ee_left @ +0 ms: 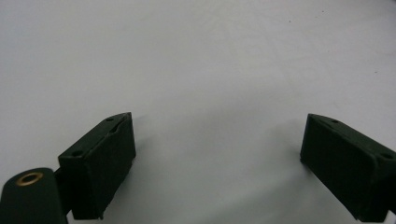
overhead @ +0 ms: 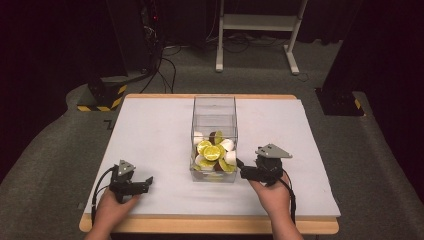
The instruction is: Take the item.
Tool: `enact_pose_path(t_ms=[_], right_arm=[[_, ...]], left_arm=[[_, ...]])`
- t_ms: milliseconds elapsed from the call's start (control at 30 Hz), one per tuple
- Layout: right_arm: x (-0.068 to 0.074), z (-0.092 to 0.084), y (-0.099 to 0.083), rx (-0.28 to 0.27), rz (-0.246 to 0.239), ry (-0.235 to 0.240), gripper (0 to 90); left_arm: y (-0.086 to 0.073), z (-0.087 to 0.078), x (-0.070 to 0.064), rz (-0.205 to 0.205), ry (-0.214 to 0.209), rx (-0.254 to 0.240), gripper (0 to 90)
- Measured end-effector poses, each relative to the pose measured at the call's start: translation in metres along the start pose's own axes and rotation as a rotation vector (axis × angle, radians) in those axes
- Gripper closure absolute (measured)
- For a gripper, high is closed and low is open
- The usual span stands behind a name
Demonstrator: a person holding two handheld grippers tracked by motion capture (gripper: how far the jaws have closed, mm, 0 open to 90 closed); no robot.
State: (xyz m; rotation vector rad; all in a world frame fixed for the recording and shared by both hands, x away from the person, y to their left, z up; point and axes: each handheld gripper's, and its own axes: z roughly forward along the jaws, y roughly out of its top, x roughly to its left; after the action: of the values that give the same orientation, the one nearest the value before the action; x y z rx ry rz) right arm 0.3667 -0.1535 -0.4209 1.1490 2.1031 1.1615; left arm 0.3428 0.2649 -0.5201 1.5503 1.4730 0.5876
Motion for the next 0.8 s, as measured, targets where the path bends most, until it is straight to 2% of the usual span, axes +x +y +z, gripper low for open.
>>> enact_pose_path(t_ms=[333,800], right_arm=[[0.010,0.004,0.005,-0.012,0.004,0.029,13.6],[0.022,0.010,0.012,-0.012,-0.018,0.065,15.9]], left_arm=[[0.000,0.000,0.000,-0.002,0.000,-0.002,10.3],[0.000,0.000,0.000,-0.003,-0.001,-0.003,10.3]])
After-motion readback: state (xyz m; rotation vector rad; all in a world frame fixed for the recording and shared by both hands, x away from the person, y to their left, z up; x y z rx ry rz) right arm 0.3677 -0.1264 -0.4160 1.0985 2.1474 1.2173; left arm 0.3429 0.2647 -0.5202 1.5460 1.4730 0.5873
